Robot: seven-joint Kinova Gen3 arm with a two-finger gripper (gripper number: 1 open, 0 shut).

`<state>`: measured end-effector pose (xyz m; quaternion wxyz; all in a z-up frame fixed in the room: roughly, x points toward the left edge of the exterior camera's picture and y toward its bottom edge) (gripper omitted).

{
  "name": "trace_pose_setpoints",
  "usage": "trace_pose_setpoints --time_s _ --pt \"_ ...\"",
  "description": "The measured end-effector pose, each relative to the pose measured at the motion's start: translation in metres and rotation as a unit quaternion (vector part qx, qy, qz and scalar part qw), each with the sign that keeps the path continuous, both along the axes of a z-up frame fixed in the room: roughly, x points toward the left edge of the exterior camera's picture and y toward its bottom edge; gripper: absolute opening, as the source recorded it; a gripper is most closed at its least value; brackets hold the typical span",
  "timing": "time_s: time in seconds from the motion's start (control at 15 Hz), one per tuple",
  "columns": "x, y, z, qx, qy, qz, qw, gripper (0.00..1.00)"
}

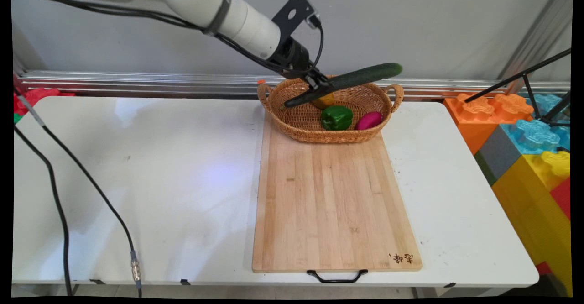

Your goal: Place the picked object in the vegetable basket

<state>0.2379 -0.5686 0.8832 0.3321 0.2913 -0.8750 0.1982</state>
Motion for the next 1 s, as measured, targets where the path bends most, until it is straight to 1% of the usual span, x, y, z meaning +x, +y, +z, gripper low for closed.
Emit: trace_pose_setpoints --time_s 0.2,0.4,0.47,0.73,1.0 --pt "0.007 -0.023 -0.035 -0.006 -0.020 0.016 0.9997 0.00" --pt "0.011 -0.042 -0.063 -0.010 -0.029 0.027 0.9992 0.00" --pt "0.011 -0.048 -0.070 -0.012 -0.028 0.030 0.9991 1.00" --pt "0.007 -0.055 -0.079 -0.012 -0.022 0.032 0.9992 1.00" --pt "0.004 -0.054 -0.074 -0.005 -0.015 0.035 0.9993 1.00"
